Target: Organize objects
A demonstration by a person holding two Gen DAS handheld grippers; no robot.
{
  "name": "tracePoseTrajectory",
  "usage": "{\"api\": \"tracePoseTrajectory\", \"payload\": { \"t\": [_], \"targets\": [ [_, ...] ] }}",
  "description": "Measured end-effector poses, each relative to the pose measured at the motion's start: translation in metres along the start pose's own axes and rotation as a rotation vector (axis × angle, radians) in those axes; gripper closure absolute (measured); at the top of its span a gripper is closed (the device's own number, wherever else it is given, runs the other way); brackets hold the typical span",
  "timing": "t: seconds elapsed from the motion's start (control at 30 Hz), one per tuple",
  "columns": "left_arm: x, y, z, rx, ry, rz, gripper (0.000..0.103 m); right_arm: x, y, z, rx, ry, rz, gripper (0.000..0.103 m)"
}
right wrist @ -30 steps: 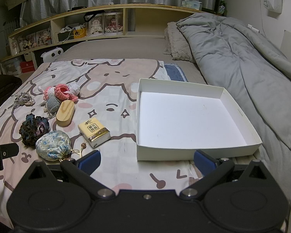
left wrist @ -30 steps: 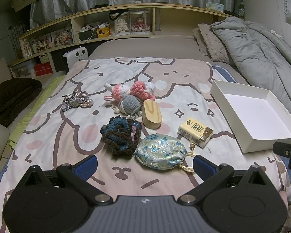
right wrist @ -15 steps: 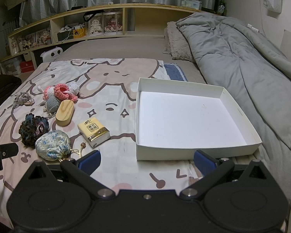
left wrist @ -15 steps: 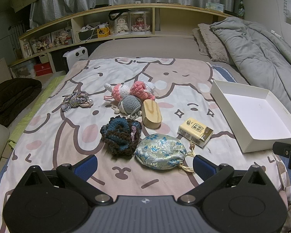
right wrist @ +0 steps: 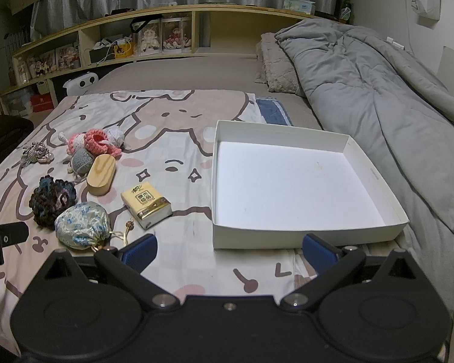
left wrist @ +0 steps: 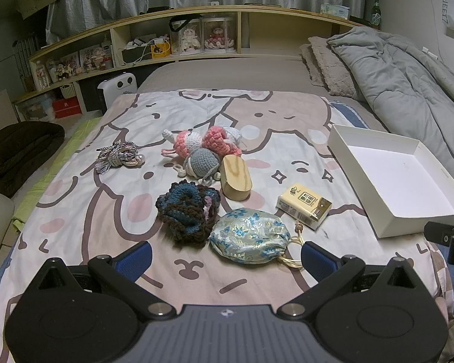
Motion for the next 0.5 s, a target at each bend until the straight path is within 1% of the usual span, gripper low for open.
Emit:
{"api": "tracePoseTrajectory", "payload": {
  "t": [0.5],
  "targets": [
    [0.0, 0.0, 0.0, 0.001, 0.0, 0.0, 0.0, 0.0004, 0.0011, -0.0001, 0.0, 0.0, -0.002, 0.0]
  ]
}}
Point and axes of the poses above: each gripper's, at about its wrist camera, not at the fingertips, and y roughly the way its jaws point, z to its right, x to its underside, the point moved 10 cm from there along y, roughly the way its jaws point, and after that the axes turned 15 degrees about -y, right-handed, at the moved point
